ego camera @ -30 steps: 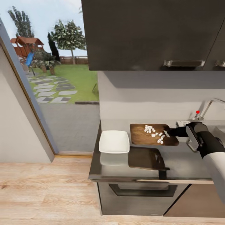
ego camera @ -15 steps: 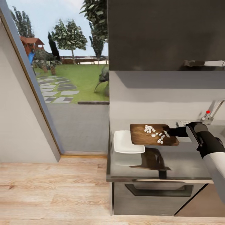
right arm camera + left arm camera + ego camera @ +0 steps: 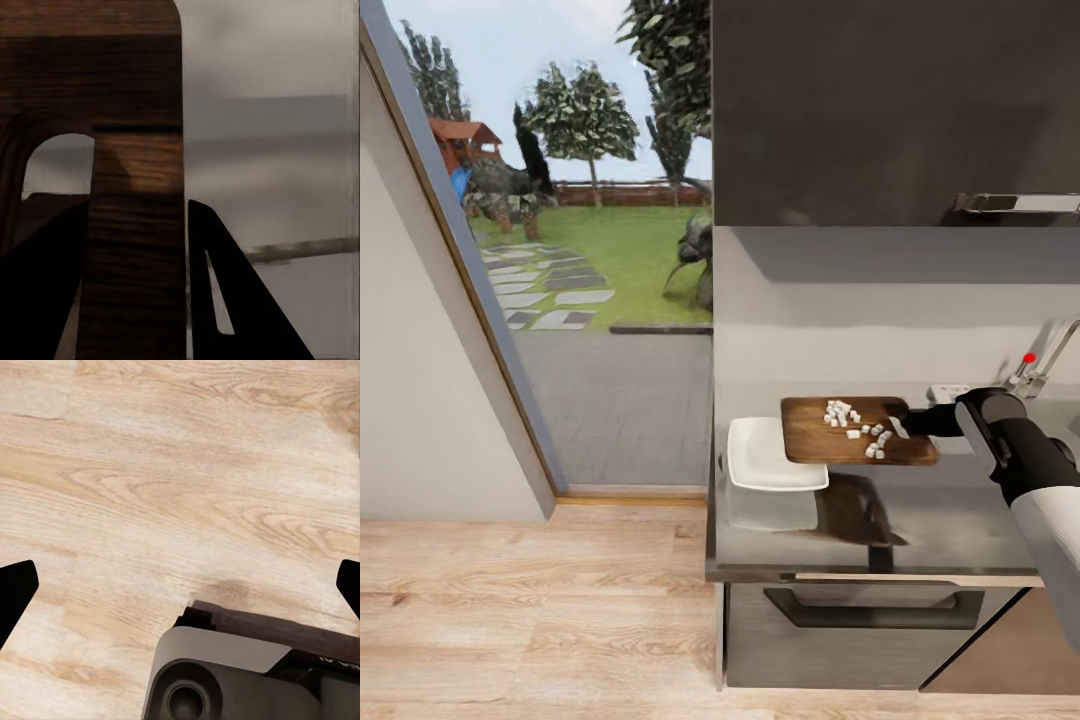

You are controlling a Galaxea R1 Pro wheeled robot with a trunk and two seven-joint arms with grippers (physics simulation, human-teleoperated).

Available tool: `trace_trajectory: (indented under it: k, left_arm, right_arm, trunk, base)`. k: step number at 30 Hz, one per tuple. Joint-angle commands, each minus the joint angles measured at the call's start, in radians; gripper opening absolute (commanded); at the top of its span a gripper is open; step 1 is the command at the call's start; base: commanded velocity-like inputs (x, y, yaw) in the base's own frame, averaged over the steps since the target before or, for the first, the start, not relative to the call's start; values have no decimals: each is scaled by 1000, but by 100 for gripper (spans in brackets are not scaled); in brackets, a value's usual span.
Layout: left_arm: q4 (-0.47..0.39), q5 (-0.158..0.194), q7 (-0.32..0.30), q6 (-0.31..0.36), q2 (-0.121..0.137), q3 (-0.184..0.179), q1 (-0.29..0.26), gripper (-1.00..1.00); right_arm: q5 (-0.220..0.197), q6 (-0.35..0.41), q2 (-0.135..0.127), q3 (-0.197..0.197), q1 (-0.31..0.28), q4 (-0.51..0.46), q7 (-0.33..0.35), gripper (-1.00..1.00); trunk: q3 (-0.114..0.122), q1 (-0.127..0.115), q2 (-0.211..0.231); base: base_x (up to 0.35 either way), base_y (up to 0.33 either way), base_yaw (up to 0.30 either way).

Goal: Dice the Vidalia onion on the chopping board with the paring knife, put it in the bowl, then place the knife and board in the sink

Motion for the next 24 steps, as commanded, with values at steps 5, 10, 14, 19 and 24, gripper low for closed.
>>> trace_trajectory:
  k: [5,10,14,19,24]
  left_arm:
    - [4,5,2,-5,-1,-9,-2,100]
    - [4,5,2,-5,-1,-9,-2,100]
    - [4,5,2,-5,-1,-9,-2,100]
    - [4,5,2,-5,-1,-9,-2,100]
    - [4,5,2,-5,-1,-9,-2,100]
  right_arm:
    - [8,7,-1,6,-1,-1,-56,-100]
    - [23,24,0,6,-1,-5,-63,-100]
    - [25,57,5,6,-1,-35,-63,-100]
    - [24,68,8,7,-2,-80,-62,-100]
    - [23,70,10,7,-2,-102,-61,-100]
  trunk:
    - [-1,0,-1]
    - [-1,0,-1]
    - [-1,0,-1]
    - [-1,0,-1]
    - [-1,0,-1]
  base:
    - [0,0,0]
    - [0,0,0]
    - [0,0,0]
    - [0,0,0]
    - [0,0,0]
